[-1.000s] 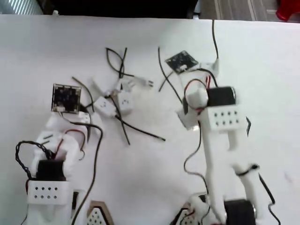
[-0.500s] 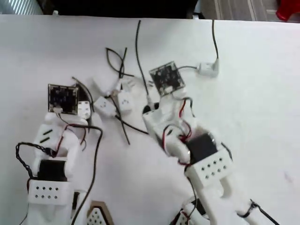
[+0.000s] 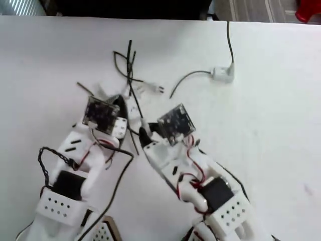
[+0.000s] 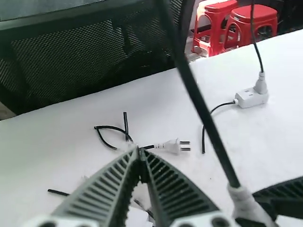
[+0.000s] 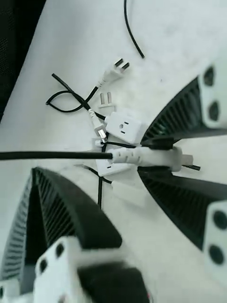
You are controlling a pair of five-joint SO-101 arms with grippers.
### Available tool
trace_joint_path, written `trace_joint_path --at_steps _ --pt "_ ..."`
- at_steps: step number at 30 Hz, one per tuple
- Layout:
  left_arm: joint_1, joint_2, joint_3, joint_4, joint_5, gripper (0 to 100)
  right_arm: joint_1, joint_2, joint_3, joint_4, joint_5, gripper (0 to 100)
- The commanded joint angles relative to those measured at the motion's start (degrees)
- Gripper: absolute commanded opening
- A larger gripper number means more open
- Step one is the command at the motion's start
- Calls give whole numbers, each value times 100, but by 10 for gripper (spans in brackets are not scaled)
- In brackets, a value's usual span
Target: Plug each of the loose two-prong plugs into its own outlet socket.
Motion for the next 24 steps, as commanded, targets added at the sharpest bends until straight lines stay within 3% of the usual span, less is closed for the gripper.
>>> trace_joint_path --at_steps 1,6,16,24 --pt "382 -84 -79 220 -396 27 -101 -681 114 4 -35 16" --pt "725 -127 -132 475 -897 25 -242 -1226 369 295 -26 16" --pt "1367 -127 -1178 1565 -1451 25 -233 -1095 466 382 -26 16" --pt "2044 -127 -1213 1943 -2066 24 -224 -1103 466 470 -26 16"
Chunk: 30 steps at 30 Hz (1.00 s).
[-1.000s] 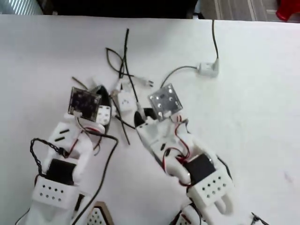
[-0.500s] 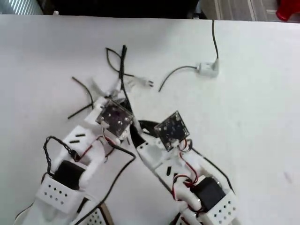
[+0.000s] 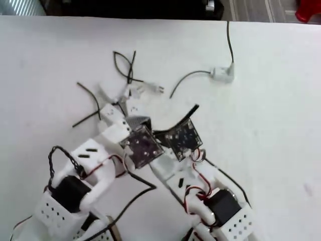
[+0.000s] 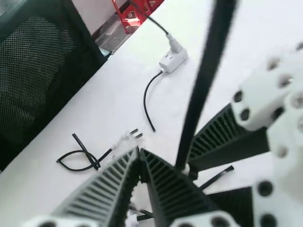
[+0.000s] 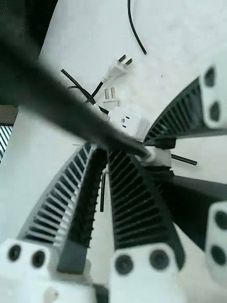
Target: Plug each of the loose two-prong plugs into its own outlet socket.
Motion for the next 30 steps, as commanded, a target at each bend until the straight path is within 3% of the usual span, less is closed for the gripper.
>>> trace_joint_path --at_steps 1,6,15,23,28,30 --pt "338 -84 -246 62 -211 24 -57 -13 -26 119 -18 16" --pt "-101 -84 -255 44 -176 24 127 -4 -26 101 -18 16" --pt "-2607 268 -607 492 255 53 1534 549 -26 -752 -62 16" --pt "-3240 3160 -2462 1723 237 70 1974 2677 -70 -2158 -70 16" --pt "-3248 5059 -3147 2295 290 219 1982 3266 -70 -2527 -70 16" --pt "-3336 5727 -3349 2356 378 234 1974 3275 -70 -2527 -70 16"
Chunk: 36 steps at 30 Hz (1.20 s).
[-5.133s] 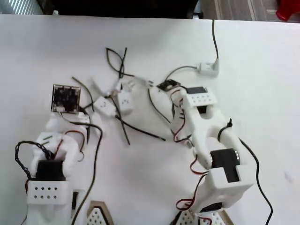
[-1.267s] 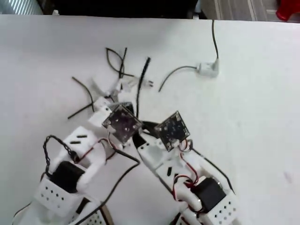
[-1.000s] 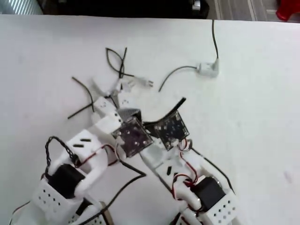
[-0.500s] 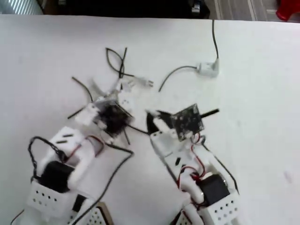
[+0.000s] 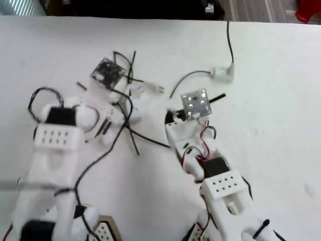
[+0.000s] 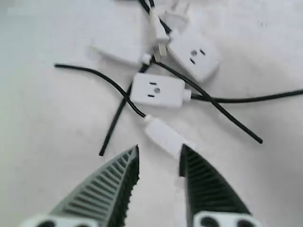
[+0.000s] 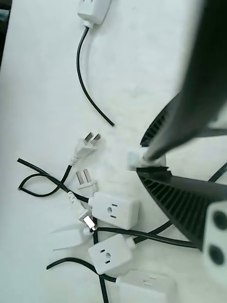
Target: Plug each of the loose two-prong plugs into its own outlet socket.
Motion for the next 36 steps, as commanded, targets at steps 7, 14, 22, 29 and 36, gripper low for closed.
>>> trace_joint_path --at_steps 7,14,22,29,36 --pt "-593 2800 -1442 114 695 237 48 22 -70 -163 -44 16" --pt "-690 3776 -1741 149 941 232 48 22 -70 -163 -44 16" --pt "-1956 3802 -1767 202 255 241 31 22 -70 -136 -35 16" --pt "-2273 3802 -1837 316 35 244 22 22 -70 -136 -9 16" --pt "-2193 3793 -1864 396 35 242 40 22 -70 -127 -9 16"
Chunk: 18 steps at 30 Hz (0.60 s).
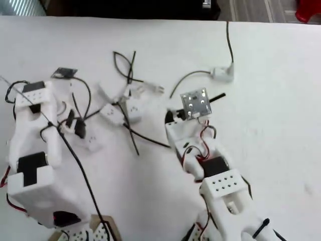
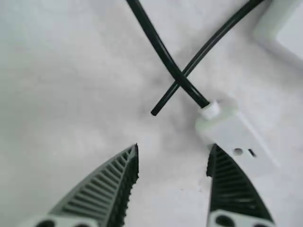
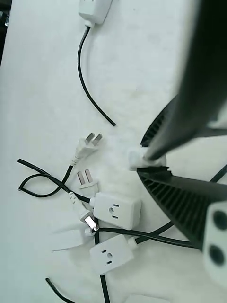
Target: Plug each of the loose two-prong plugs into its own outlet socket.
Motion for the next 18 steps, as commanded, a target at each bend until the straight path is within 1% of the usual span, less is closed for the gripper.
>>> trace_joint_path --at_steps 1,5,8,11,16,18 --pt "31 -22 -105 70 -123 242 40 22 -70 -84 -9 16" --pt "-75 -488 -211 563 -633 242 31 31 -70 -84 -9 16" --pt "-198 -1112 -220 818 -712 243 22 31 -70 -84 -9 16" --pt "-163 -1622 -202 1055 -800 244 22 31 -70 -84 -9 16" --pt "330 -1631 -158 1081 -738 244 31 31 -70 -84 -9 16" --pt "629 -1481 -35 923 -527 244 40 31 -70 -84 -9 16"
